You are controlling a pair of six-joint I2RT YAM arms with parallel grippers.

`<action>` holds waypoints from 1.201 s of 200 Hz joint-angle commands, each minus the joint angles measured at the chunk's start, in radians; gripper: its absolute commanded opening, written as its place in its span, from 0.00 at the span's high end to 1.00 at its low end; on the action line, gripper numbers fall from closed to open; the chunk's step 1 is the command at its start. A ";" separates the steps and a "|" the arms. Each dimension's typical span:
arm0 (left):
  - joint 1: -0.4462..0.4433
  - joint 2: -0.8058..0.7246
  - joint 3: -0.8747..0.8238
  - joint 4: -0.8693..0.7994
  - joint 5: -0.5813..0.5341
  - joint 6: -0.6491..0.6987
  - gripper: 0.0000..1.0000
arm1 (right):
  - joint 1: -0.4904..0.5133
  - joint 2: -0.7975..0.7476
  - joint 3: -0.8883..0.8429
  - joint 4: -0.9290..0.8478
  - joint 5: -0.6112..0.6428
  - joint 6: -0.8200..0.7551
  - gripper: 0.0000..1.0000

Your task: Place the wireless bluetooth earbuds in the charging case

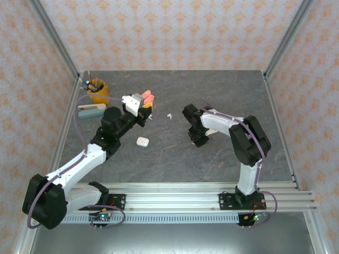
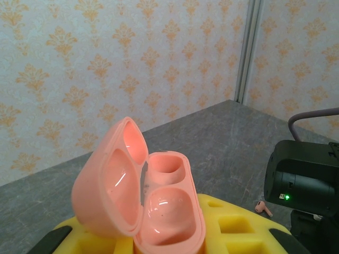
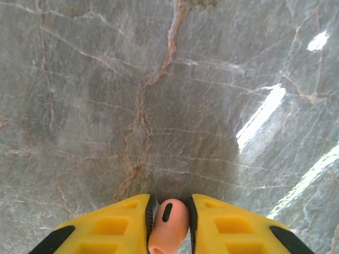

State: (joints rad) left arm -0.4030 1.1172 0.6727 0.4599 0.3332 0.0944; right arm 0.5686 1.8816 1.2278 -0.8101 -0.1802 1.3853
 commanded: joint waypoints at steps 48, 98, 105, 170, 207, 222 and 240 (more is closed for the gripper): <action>0.006 -0.012 0.033 0.005 0.015 -0.009 1.00 | -0.004 -0.103 -0.061 -0.062 0.092 -0.105 0.85; 0.006 -0.026 0.039 -0.017 0.039 0.003 1.00 | -0.004 -0.295 -0.059 0.061 0.221 -0.352 0.85; 0.006 -0.026 0.041 -0.022 0.049 0.004 1.00 | -0.004 -0.328 -0.054 0.094 0.233 -0.408 0.86; 0.006 -0.010 0.053 -0.021 0.152 -0.035 1.00 | -0.004 -0.625 -0.044 0.448 0.181 -0.926 0.86; -0.003 0.045 0.083 0.004 0.213 -0.084 1.00 | -0.004 -0.672 -0.025 0.570 0.054 -1.033 0.87; -0.015 0.070 0.105 -0.004 0.239 -0.085 1.00 | -0.003 -0.672 -0.003 0.586 0.004 -1.058 0.87; -0.028 0.104 0.129 0.002 0.267 -0.091 1.00 | 0.010 -0.675 0.027 0.599 -0.029 -1.095 0.88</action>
State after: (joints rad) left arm -0.4114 1.1904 0.7460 0.4305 0.5274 0.0288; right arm 0.5686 1.2163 1.1950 -0.2867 -0.1295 0.3946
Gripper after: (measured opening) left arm 0.235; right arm 0.122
